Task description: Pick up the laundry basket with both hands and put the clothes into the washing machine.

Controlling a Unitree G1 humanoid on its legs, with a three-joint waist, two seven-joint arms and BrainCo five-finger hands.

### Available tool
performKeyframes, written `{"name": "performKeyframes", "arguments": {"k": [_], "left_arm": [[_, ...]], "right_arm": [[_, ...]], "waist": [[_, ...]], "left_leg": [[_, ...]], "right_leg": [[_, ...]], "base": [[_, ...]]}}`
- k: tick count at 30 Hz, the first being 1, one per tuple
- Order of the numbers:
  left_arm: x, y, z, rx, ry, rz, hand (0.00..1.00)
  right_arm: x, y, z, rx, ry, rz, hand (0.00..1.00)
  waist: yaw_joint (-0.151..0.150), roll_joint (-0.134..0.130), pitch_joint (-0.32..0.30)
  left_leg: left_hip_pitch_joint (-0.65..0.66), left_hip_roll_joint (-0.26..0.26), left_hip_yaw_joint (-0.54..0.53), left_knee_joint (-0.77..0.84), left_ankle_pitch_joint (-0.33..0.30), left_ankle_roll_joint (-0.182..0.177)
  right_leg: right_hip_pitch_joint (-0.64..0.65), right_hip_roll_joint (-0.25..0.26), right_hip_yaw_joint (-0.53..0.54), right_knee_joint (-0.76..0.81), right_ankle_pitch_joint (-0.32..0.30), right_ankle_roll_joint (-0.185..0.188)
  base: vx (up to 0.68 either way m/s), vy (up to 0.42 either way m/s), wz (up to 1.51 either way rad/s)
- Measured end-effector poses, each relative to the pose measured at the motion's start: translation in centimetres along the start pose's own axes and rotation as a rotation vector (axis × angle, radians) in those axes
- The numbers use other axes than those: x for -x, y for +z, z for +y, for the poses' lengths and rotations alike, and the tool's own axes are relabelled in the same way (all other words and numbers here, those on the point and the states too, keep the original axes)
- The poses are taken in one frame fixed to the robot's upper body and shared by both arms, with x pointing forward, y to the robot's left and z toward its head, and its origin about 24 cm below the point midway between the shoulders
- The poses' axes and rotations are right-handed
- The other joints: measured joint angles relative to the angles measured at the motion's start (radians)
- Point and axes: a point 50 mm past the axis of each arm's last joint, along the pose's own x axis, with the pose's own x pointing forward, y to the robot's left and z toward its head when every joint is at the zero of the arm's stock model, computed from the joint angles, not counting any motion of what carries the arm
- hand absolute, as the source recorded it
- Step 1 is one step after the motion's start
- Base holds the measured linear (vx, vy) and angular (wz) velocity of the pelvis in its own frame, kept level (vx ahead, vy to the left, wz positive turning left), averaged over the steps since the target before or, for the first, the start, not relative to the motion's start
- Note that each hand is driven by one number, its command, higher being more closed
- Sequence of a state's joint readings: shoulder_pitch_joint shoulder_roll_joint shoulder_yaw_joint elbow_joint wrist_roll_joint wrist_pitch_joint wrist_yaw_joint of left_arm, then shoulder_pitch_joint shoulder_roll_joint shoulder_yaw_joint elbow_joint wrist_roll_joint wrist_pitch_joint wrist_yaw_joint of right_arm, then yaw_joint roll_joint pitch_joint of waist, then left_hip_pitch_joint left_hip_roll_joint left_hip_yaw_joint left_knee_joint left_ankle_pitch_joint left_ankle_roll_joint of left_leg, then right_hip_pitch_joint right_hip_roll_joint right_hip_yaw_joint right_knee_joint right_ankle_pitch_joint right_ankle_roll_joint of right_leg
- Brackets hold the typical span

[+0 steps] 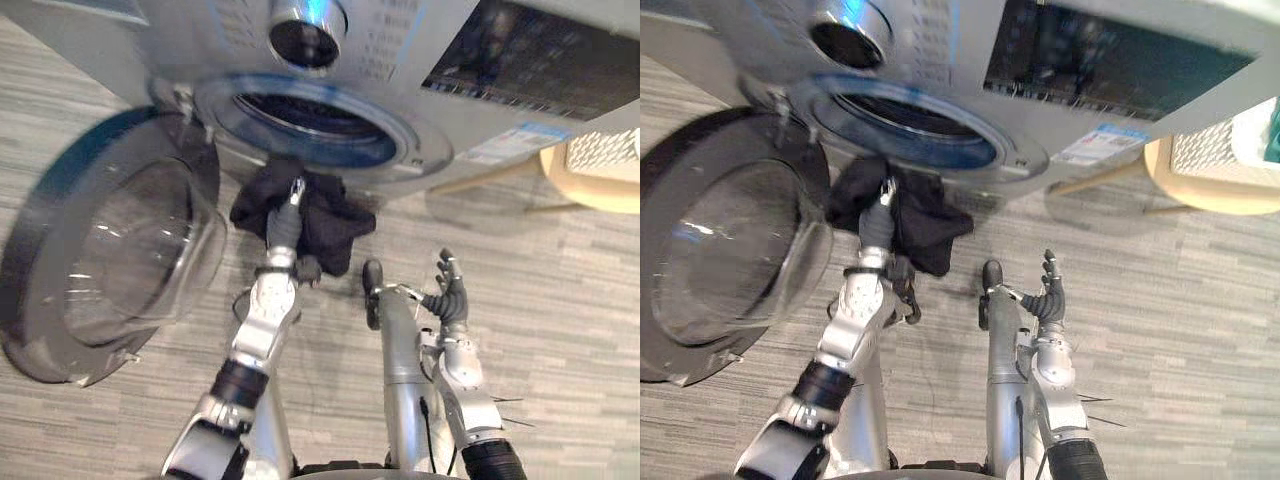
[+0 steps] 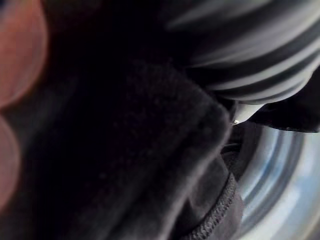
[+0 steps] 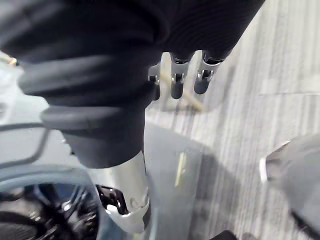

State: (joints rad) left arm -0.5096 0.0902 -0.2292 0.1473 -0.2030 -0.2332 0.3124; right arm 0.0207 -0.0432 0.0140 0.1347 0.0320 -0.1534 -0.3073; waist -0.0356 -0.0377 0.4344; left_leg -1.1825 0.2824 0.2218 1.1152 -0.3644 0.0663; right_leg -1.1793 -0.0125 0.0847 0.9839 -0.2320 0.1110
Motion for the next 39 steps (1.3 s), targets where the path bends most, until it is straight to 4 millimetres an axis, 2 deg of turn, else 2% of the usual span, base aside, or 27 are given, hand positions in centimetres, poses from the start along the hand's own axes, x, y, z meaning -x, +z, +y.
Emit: {"name": "performKeyframes", "arguments": {"k": [3,4,5,7,10,12,15,18,19,22,25,26,30,31,34,36,39], "left_arm": [[-4.2,3.9,0.3,-0.054,0.009,-0.148,1.00],[-5.5,5.5,0.8,-0.072,0.023,-0.203,1.00],[-6.1,6.3,1.2,-0.085,0.039,-0.228,1.00],[-8.3,9.0,1.9,-0.128,0.075,-0.305,1.00],[-10.0,11.9,2.4,-0.147,0.099,-0.379,1.00],[-10.9,13.9,2.9,-0.156,0.127,-0.424,1.00],[-12.3,18.1,3.3,-0.142,0.170,-0.523,1.00],[-12.9,22.2,3.4,-0.169,0.196,-0.633,1.00],[-12.9,23.0,3.4,-0.186,0.195,-0.658,1.00],[-12.7,26.0,3.0,-0.387,0.183,-0.780,1.00],[-12.6,27.3,1.9,-0.647,0.188,-0.884,1.00],[-12.6,27.4,1.7,-0.713,0.200,-0.903,1.00],[-12.9,27.3,0.3,-1.214,0.245,-1.039,1.00],[-12.9,27.2,-0.2,-1.368,0.245,-1.096,0.00],[-13.1,26.6,-0.6,-1.675,0.244,-1.173,0.00],[-13.3,26.2,-0.6,-1.819,0.247,-1.197,0.00],[-13.7,25.9,-1.3,-1.941,0.201,-1.202,0.00]], "right_arm": [[1.0,-1.3,-0.9,-0.033,-0.043,0.048,0.00],[1.2,-0.9,-0.8,-0.081,-0.065,0.028,0.00],[1.2,-0.8,-0.8,-0.095,-0.070,0.019,0.00],[1.1,-0.5,-1.5,-0.113,-0.102,-0.014,0.00],[1.2,-1.6,-2.2,-0.098,-0.129,0.030,0.00],[1.2,-1.9,-2.3,-0.114,-0.137,0.049,0.00],[1.2,-1.9,-2.4,-0.131,-0.125,0.047,0.00],[1.4,-1.6,-2.6,-0.166,-0.107,0.026,0.00],[1.5,-1.5,-2.6,-0.171,-0.100,0.023,0.00],[2.3,-1.5,-2.9,-0.207,-0.075,0.008,0.00],[3.1,-1.8,-2.9,-0.230,-0.037,0.012,0.00],[3.2,-1.8,-3.0,-0.232,-0.031,0.008,0.00],[4.0,-1.9,-3.4,-0.240,0.003,-0.005,0.00],[4.3,-1.9,-3.6,-0.248,0.006,-0.010,0.00],[4.5,-1.9,-3.7,-0.251,0.029,-0.018,0.00],[4.5,-1.8,-3.7,-0.240,0.055,-0.025,0.00],[4.5,-1.7,-3.8,-0.242,0.066,-0.027,0.00]], "waist": [[-0.015,-0.011,0.008],[-0.028,-0.019,0.012],[-0.036,-0.023,0.014],[-0.036,-0.038,0.023],[-0.037,-0.043,0.031],[-0.039,-0.047,0.058],[-0.056,-0.050,0.066],[-0.067,-0.056,0.081],[-0.068,-0.057,0.089],[-0.070,-0.057,0.092],[-0.070,-0.057,0.093],[-0.070,-0.057,0.093],[-0.074,-0.062,0.100],[-0.074,-0.062,0.100],[-0.083,-0.061,0.100],[-0.087,-0.061,0.100],[-0.084,-0.061,0.099]], "left_leg": [[-0.118,0.021,-0.020,0.115,-0.037,0.007],[-0.155,0.032,-0.028,0.155,-0.049,0.009],[-0.171,0.035,-0.031,0.175,-0.054,0.011],[-0.228,0.056,-0.047,0.241,-0.080,0.008],[-0.289,0.068,-0.057,0.286,-0.090,0.008],[-0.304,0.077,-0.061,0.313,-0.098,0.013],[-0.363,0.090,-0.072,0.345,-0.101,0.013],[-0.398,0.100,-0.076,0.368,-0.105,0.016],[-0.399,0.100,-0.077,0.371,-0.105,0.016],[-0.433,0.100,-0.087,0.392,-0.106,0.017],[-0.457,0.099,-0.100,0.407,-0.106,0.017],[-0.459,0.098,-0.100,0.409,-0.106,0.017],[-0.470,0.099,-0.109,0.426,-0.112,0.010],[-0.476,0.098,-0.110,0.427,-0.112,0.010],[-0.483,0.098,-0.111,0.434,-0.112,0.017],[-0.483,0.098,-0.111,0.437,-0.114,0.022],[-0.482,0.095,-0.112,0.435,-0.115,0.023]], "right_leg": [[-0.120,0.012,0.001,0.120,-0.038,0.000],[-0.157,0.017,0.000,0.162,-0.053,0.002],[-0.174,0.017,-0.001,0.183,-0.061,0.001],[-0.231,0.034,-0.002,0.244,-0.081,0.000],[-0.292,0.042,-0.004,0.288,-0.092,-0.003],[-0.310,0.049,-0.004,0.312,-0.096,-0.005],[-0.365,0.060,-0.006,0.337,-0.096,-0.005],[-0.400,0.065,-0.008,0.357,-0.095,-0.005],[-0.402,0.065,-0.009,0.361,-0.096,-0.005],[-0.433,0.063,-0.014,0.385,-0.100,-0.008],[-0.448,0.059,-0.025,0.402,-0.106,-0.011],[-0.452,0.058,-0.025,0.406,-0.106,-0.011],[-0.459,0.057,-0.029,0.424,-0.119,-0.015],[-0.465,0.054,-0.031,0.425,-0.119,-0.015],[-0.471,0.048,-0.036,0.429,-0.117,-0.011],[-0.470,0.046,-0.038,0.429,-0.117,-0.011],[-0.467,0.040,-0.042,0.429,-0.117,-0.012]], "base": [[-0.02,-0.012,-0.09],[-0.04,-0.039,-0.11],[-0.03,-0.044,-0.09],[-0.03,-0.055,-0.16],[-0.03,-0.043,-0.10],[-0.03,-0.045,-0.17],[-0.03,-0.026,-0.12],[-0.03,-0.020,-0.08],[0.00,0.000,0.00],[-0.01,-0.008,0.01],[-0.01,-0.017,0.05],[-0.02,-0.016,0.05],[0.00,-0.004,0.01],[0.00,0.000,0.00],[0.00,-0.001,-0.01],[0.00,0.000,-0.04],[0.00,-0.006,0.03]]}}
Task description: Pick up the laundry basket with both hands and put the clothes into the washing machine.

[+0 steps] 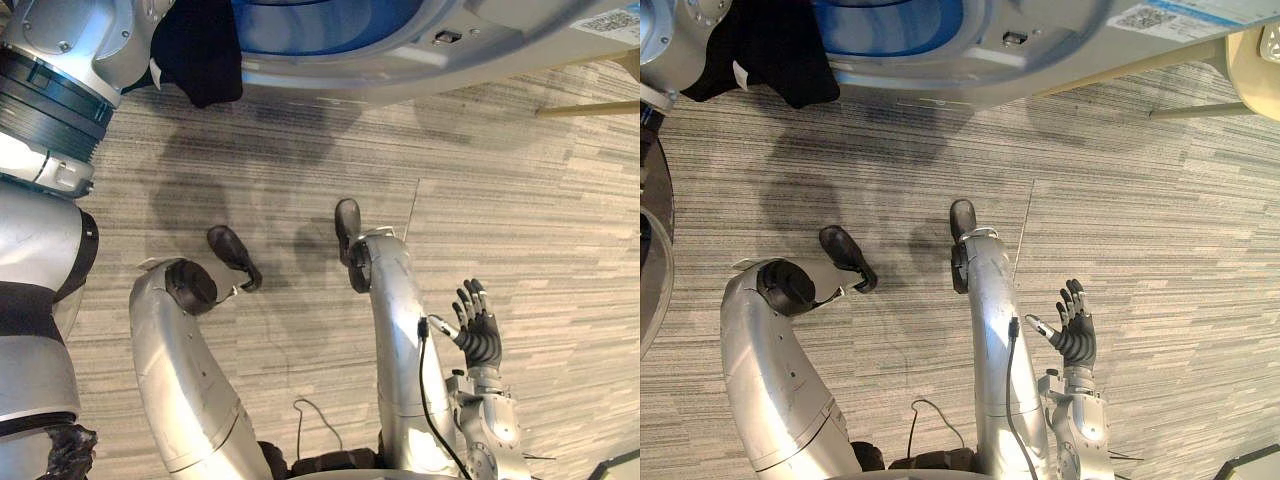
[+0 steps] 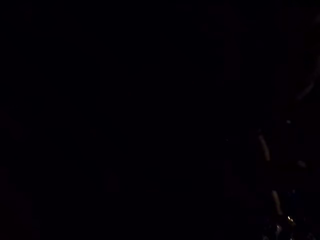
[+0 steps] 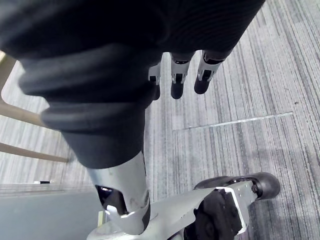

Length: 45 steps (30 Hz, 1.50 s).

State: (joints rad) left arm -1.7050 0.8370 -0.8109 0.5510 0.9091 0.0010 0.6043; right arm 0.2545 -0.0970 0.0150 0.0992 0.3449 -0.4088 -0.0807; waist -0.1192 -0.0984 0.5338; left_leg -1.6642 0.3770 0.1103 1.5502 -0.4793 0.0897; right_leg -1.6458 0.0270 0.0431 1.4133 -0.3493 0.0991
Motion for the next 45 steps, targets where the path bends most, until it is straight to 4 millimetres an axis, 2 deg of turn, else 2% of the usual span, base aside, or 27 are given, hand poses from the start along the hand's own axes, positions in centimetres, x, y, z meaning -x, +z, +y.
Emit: {"name": "performKeyframes", "arguments": {"k": [4,9,12,15,21,22,26,28,30,31,33,34,38,41,45], "left_arm": [[-1.4,0.4,-0.7,0.058,-0.116,0.035,0.00],[-2.0,-0.3,-2.4,0.581,-0.272,0.330,0.00],[-1.4,-1.1,-3.5,0.747,-0.313,0.461,0.00],[-1.0,-1.3,-4.4,0.940,-0.317,0.591,0.00],[0.4,-2.5,-5.4,1.250,-0.241,0.811,0.00],[0.5,-2.6,-5.4,1.345,-0.208,0.853,0.00],[2.4,-2.0,-6.9,1.676,-0.120,1.023,0.00],[4.2,-0.7,-8.2,1.958,-0.022,1.160,0.00],[6.2,0.5,-9.0,2.086,0.034,1.217,0.00],[7.7,1.8,-9.6,2.153,0.055,1.258,0.00],[9.0,3.8,-10.0,2.215,0.015,1.298,0.00],[9.6,4.1,-10.0,2.228,0.024,1.308,0.00],[11.0,3.4,-9.4,2.157,0.026,1.253,0.00],[11.0,3.6,-7.9,2.019,-0.017,1.092,0.00],[13.3,5.4,-7.5,1.748,-0.118,0.993,0.00]], "right_arm": [[-0.1,0.2,-0.1,0.000,0.025,-0.002,0.00],[-0.3,0.4,0.2,-0.040,0.050,0.021,0.00],[-0.3,0.2,0.1,-0.056,0.020,0.034,0.00],[-0.2,-0.2,-0.2,-0.060,-0.001,0.057,0.00],[-0.4,-0.6,-0.1,-0.063,-0.007,0.078,0.00],[-0.5,-0.6,-0.2,-0.059,-0.005,0.083,0.00],[-0.7,-0.6,-0.1,-0.045,0.008,0.103,0.00],[-0.8,-0.4,-0.2,-0.015,0.027,0.106,0.00],[-0.7,-0.2,0.0,0.016,0.046,0.106,0.00],[-0.7,-0.3,0.0,0.034,0.046,0.120,0.00],[-0.8,-0.4,-0.2,0.094,0.025,0.128,0.00],[-0.9,-0.3,-0.2,0.136,0.015,0.119,0.00],[-0.9,0.0,0.0,0.203,0.015,0.092,0.00],[-0.9,0.0,0.1,0.226,0.019,0.086,0.00],[-0.8,0.1,0.1,0.253,0.021,0.070,0.00]], "waist": [[0.001,0.002,-0.001],[0.003,0.003,-0.002],[0.011,0.003,-0.002],[0.023,0.003,-0.002],[0.026,0.003,-0.003],[0.026,0.003,-0.003],[0.035,0.003,-0.004],[0.046,0.005,-0.006],[0.047,0.009,-0.029],[0.046,0.012,-0.055],[0.051,0.011,-0.072],[0.054,0.011,-0.072],[0.054,0.011,-0.072],[0.054,0.014,-0.075],[0.052,0.015,-0.078]], "left_leg": [[0.005,-0.011,0.003,-0.009,0.001,0.001],[0.021,-0.012,0.014,-0.036,0.006,-0.002],[0.027,-0.011,0.017,-0.049,0.009,-0.007],[0.027,-0.011,0.011,-0.051,0.009,-0.008],[0.040,-0.021,-0.001,-0.057,0.014,-0.014],[0.045,-0.032,-0.003,-0.067,0.022,-0.019],[0.078,-0.039,-0.006,-0.094,0.035,-0.025],[0.103,-0.047,-0.011,-0.117,0.042,-0.038],[0.108,-0.050,-0.012,-0.135,0.051,-0.040],[0.108,-0.056,-0.012,-0.148,0.055,-0.046],[0.115,-0.062,-0.016,-0.160,0.061,-0.055],[0.121,-0.062,-0.018,-0.163,0.063,-0.059],[0.130,-0.060,-0.021,-0.173,0.072,-0.074],[0.130,-0.054,-0.029,-0.176,0.074,-0.078],[0.145,-0.053,-0.033,-0.185,0.076,-0.082]], "right_leg": [[0.005,-0.015,-0.004,-0.003,0.000,0.000],[0.017,-0.013,0.001,-0.027,0.000,-0.001],[0.018,-0.010,0.002,-0.039,0.002,-0.004],[0.019,-0.010,-0.006,-0.039,0.002,-0.004],[0.042,-0.016,-0.014,-0.040,-0.001,-0.009],[0.047,-0.022,-0.014,-0.042,-0.001,-0.010],[0.082,-0.030,-0.025,-0.058,-0.002,-0.020],[0.108,-0.033,-0.031,-0.075,-0.002,-0.028],[0.114,-0.040,-0.040,-0.084,-0.005,-0.037],[0.113,-0.047,-0.044,-0.088,-0.009,-0.042],[0.118,-0.049,-0.047,-0.090,-0.013,-0.050],[0.122,-0.051,-0.051,-0.088,-0.017,-0.056],[0.123,-0.048,-0.055,-0.087,-0.018,-0.065],[0.126,-0.047,-0.067,-0.086,-0.018,-0.074],[0.142,-0.047,-0.069,-0.087,-0.021,-0.082]], "base": [[-0.01,-0.010,0.10],[0.00,0.000,0.00],[0.02,-0.016,-0.03],[0.00,0.000,0.00],[-0.01,-0.016,0.07],[-0.03,-0.027,0.21],[-0.02,-0.035,0.14],[0.00,-0.036,0.10],[0.02,-0.032,0.14],[0.03,-0.029,0.18],[0.04,-0.036,0.15],[0.03,-0.043,0.12],[0.01,-0.045,0.03],[-0.01,-0.036,0.01],[0.00,-0.021,0.04]]}}
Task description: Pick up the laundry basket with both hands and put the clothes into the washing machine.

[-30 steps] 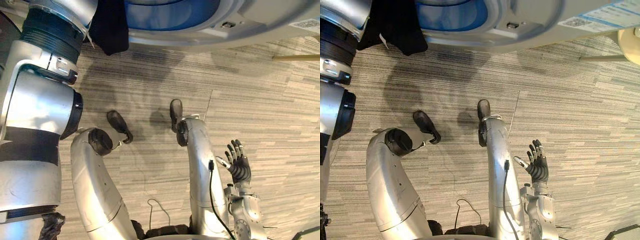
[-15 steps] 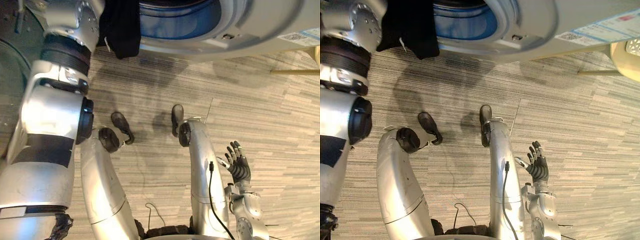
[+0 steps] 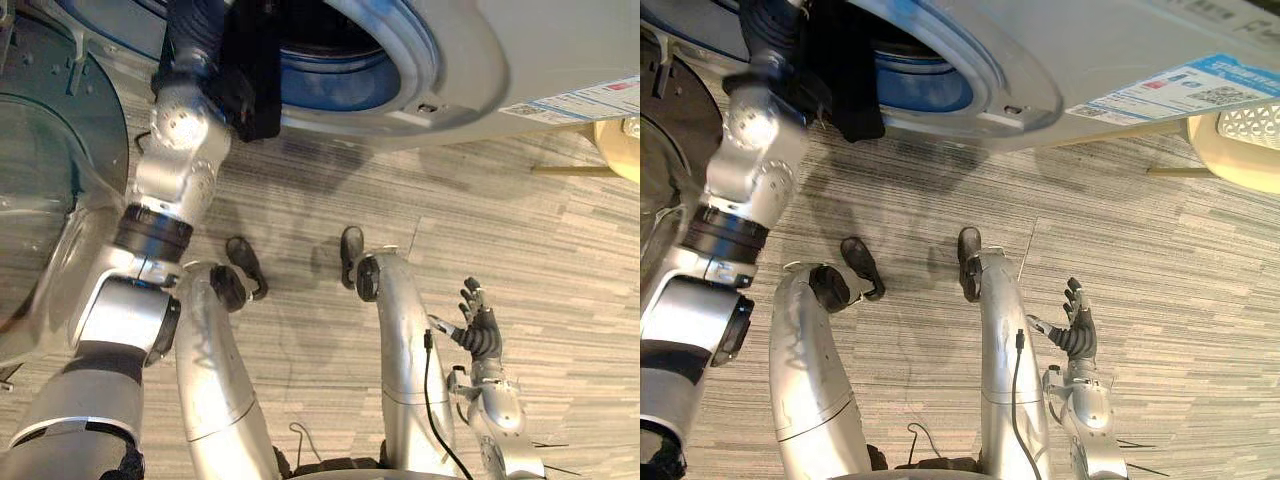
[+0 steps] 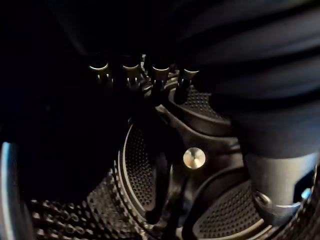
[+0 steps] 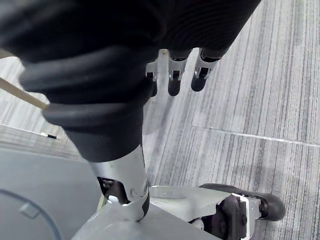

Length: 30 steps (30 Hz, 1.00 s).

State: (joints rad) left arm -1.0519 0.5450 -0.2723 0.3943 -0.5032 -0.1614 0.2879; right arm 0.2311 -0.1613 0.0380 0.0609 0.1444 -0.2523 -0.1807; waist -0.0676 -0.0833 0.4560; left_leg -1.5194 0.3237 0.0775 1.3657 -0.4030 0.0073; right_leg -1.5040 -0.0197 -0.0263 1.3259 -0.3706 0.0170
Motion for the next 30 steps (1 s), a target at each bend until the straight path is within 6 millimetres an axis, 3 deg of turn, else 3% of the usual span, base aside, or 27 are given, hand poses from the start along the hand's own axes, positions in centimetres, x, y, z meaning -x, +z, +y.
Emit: {"name": "performKeyframes", "arguments": {"k": [3,6,14,17,21,24,30], "left_arm": [[1.9,-1.5,0.4,-0.157,0.047,-0.010,0.00],[4.2,-3.1,0.3,-0.196,0.091,0.017,0.00],[13.2,-7.2,-1.7,-0.023,0.328,0.200,0.00],[16.4,-8.3,-1.7,0.006,0.409,0.293,0.00],[17.3,-8.2,-1.4,0.014,0.448,0.295,0.00],[17.5,-8.4,-0.7,0.016,0.496,0.299,0.00],[18.1,-12.2,0.4,0.047,0.589,0.477,0.00]], "right_arm": [[0.1,0.1,0.0,0.004,0.000,-0.011,0.00],[0.1,0.1,0.0,0.018,-0.006,-0.020,0.00],[0.1,0.6,-0.1,0.036,-0.054,-0.052,0.00],[0.1,0.7,-0.1,0.030,-0.069,-0.054,0.00],[0.1,1.2,1.5,0.001,-0.023,-0.075,0.00],[-0.6,1.7,2.4,-0.006,-0.006,-0.101,0.00],[-2.8,2.5,3.4,-0.012,0.005,-0.127,0.00]], "waist": [[0.000,0.000,0.000],[0.002,0.000,0.000],[0.027,0.002,-0.002],[0.033,0.038,-0.054],[0.057,0.058,-0.068],[0.059,0.059,-0.069],[0.060,0.059,-0.069]], "left_leg": [[0.002,0.000,-0.003,-0.005,0.003,-0.005],[0.003,0.000,-0.008,-0.007,0.007,-0.013],[0.052,-0.009,-0.017,-0.041,0.014,-0.027],[0.054,-0.011,-0.028,-0.063,0.023,-0.043],[0.093,-0.010,-0.027,-0.092,0.034,-0.061],[0.101,-0.011,-0.038,-0.105,0.038,-0.068],[0.101,-0.011,-0.039,-0.105,0.039,-0.070]], "right_leg": [[0.001,0.000,-0.002,0.000,-0.003,-0.006],[0.001,0.001,-0.005,0.004,-0.007,-0.011],[0.041,-0.001,-0.016,0.000,-0.021,-0.032],[0.045,-0.002,-0.030,-0.013,-0.029,-0.037],[0.077,-0.002,-0.036,-0.025,-0.029,-0.047],[0.090,-0.002,-0.050,-0.037,-0.031,-0.047],[0.091,-0.001,-0.052,-0.037,-0.032,-0.049]], "base": [[0.00,-0.016,0.03],[0.00,0.000,0.00],[0.00,-0.032,0.08],[0.01,-0.049,0.08],[0.02,-0.030,0.04],[0.02,-0.029,0.05],[0.00,0.000,0.00]]}}
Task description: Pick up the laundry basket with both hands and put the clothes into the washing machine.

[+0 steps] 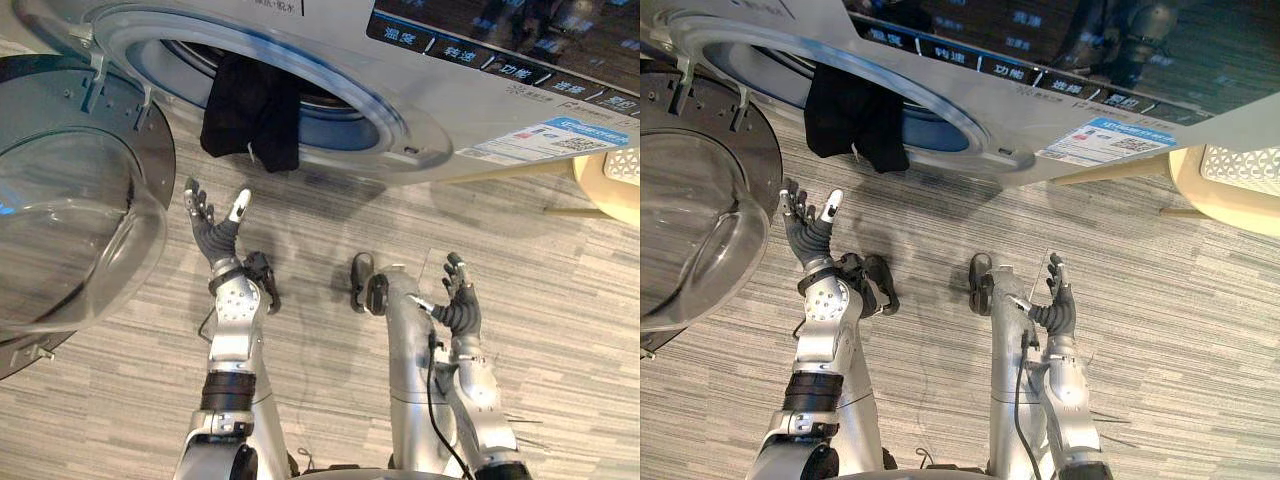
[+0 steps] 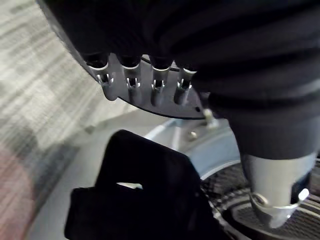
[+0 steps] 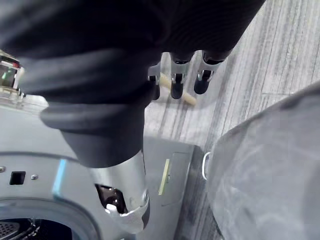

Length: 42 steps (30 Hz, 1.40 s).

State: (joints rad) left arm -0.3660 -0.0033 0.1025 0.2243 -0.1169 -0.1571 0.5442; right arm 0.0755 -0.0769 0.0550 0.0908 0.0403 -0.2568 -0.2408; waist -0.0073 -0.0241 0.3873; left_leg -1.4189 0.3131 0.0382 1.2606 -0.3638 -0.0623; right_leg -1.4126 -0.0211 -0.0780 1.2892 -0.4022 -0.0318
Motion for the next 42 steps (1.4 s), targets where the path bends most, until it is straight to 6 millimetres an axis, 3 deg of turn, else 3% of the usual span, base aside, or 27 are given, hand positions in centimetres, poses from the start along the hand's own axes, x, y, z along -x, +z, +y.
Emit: {"name": "performKeyframes", "arguments": {"k": [3,9,13,21,22,32,39,42], "left_arm": [[-1.6,-0.6,-0.2,0.020,-0.001,0.057,0.00],[-5.3,0.8,-2.2,0.043,-0.048,0.074,0.00],[-8.0,3.2,-3.7,0.060,-0.082,0.059,0.00],[-9.2,7.2,-7.9,0.128,-0.240,0.019,0.00],[-9.4,7.3,-8.1,0.133,-0.232,0.028,1.00],[-10.2,8.3,-7.5,0.110,-0.214,0.002,1.00],[-9.7,11.6,-9.3,0.190,-0.236,-0.095,1.00],[-9.1,12.0,-9.4,0.221,-0.232,-0.120,1.00]], "right_arm": [[-1.0,0.0,0.1,0.002,0.001,-0.001,0.00],[-2.4,-0.3,-0.1,-0.018,-0.024,0.019,0.00],[-3.4,0.2,0.7,-0.068,-0.015,0.003,0.00],[-4.8,1.3,0.9,-0.118,-0.026,-0.036,0.00],[-4.8,1.4,0.8,-0.133,-0.032,-0.037,0.00],[-4.8,1.4,0.5,-0.138,-0.040,-0.052,0.00],[-4.8,2.4,0.3,-0.154,-0.049,-0.103,0.00],[-4.8,2.8,0.3,-0.163,-0.049,-0.119,0.00]], "waist": [[-0.002,-0.001,0.000],[-0.009,-0.012,0.006],[-0.034,-0.059,0.032],[-0.039,-0.095,0.051],[-0.041,-0.096,0.051],[-0.039,-0.096,0.052],[-0.038,-0.101,0.079],[-0.040,-0.099,0.090]], "left_leg": [[-0.006,0.001,-0.005,0.005,0.000,0.001],[-0.048,0.004,-0.017,0.033,-0.001,0.001],[-0.094,0.007,-0.030,0.068,-0.005,0.006],[-0.160,0.014,-0.035,0.109,-0.017,0.024],[-0.168,0.015,-0.034,0.113,-0.018,0.026],[-0.180,0.018,-0.033,0.117,-0.019,0.027],[-0.195,0.018,-0.027,0.123,-0.019,0.029],[-0.198,0.018,-0.027,0.129,-0.020,0.032]], "right_leg": [[-0.001,0.000,-0.004,0.002,-0.001,0.002],[-0.031,0.001,-0.011,0.015,-0.001,0.003],[-0.066,0.002,-0.015,0.039,-0.003,0.005],[-0.119,0.002,-0.016,0.056,0.001,0.010],[-0.126,0.003,-0.016,0.056,0.003,0.011],[-0.133,0.008,-0.013,0.043,0.011,0.025],[-0.147,0.009,-0.004,0.038,0.028,0.035],[-0.148,0.009,-0.004,0.040,0.029,0.036]], "base": [[0.00,0.000,0.00],[0.00,0.006,-0.02],[-0.01,0.009,-0.05],[-0.01,0.015,-0.07],[0.00,0.014,-0.07],[0.00,0.007,-0.03],[-0.01,0.010,-0.04],[0.00,0.000,0.00]]}}
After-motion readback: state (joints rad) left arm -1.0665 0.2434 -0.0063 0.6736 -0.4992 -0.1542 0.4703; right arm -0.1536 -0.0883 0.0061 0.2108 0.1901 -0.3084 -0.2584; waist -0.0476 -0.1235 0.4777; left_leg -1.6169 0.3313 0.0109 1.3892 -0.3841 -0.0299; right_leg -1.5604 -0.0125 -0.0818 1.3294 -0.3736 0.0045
